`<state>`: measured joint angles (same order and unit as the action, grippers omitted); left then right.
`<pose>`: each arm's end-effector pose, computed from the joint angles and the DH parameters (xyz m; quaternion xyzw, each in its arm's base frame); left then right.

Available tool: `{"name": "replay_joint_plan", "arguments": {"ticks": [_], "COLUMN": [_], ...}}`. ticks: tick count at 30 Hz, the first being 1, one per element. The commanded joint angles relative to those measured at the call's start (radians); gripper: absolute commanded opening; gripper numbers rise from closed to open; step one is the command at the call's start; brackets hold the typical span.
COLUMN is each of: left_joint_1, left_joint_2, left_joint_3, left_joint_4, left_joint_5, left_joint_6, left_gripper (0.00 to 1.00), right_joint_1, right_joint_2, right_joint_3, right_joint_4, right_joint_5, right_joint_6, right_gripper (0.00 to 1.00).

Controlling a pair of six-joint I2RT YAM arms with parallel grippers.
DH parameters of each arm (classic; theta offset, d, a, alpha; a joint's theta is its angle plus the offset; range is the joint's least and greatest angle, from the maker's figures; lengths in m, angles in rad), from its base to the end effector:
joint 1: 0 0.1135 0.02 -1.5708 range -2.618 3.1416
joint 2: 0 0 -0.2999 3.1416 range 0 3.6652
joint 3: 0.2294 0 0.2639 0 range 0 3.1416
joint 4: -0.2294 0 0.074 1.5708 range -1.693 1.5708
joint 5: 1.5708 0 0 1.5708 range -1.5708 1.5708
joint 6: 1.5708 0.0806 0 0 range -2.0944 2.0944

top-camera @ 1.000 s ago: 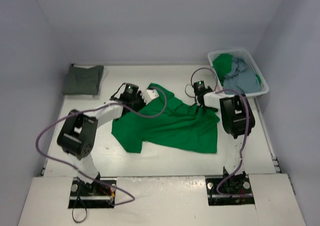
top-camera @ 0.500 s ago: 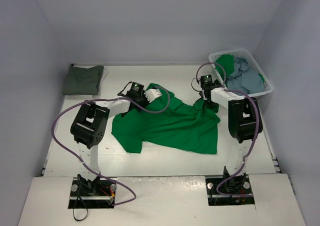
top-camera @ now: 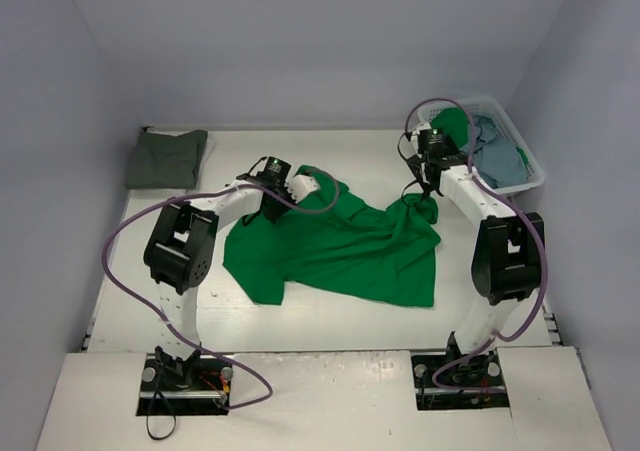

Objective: Fold and stack the t-shirts

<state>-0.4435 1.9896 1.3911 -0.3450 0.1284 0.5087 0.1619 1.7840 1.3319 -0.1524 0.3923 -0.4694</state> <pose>0.4277 -0.2146 0.1676 0.4527 0.8346 -0.0510 0.3097 0.4619 0.0442 0.2639 -0.1836 0.8538 -0.2403 0.4239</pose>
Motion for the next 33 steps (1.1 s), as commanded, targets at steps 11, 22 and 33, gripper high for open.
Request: {"name": "replay_joint_plan", "arguments": {"ticks": [11,22,33], "left_joint_1": [0.005,0.032,0.12], "left_joint_2": [0.02,0.182,0.218], "left_joint_3": [0.051,0.173,0.197], "left_joint_4": [-0.222,-0.521,-0.767], "left_joint_5": [0.066,0.102,0.024], "left_joint_6": [-0.071,-0.11,-0.251], "left_gripper": [0.0,0.0,0.0], "right_joint_1": [0.037,0.094,0.134], "right_joint_2": [-0.144,-0.184,-0.198], "right_joint_3": [0.036,0.061,0.098], "right_joint_4": [-0.067,-0.124,-0.157], "right_joint_5": [-0.044,-0.021,-0.013], "right_joint_6": [0.017,0.025,0.049], "right_gripper": [0.66,0.66,0.67]}}
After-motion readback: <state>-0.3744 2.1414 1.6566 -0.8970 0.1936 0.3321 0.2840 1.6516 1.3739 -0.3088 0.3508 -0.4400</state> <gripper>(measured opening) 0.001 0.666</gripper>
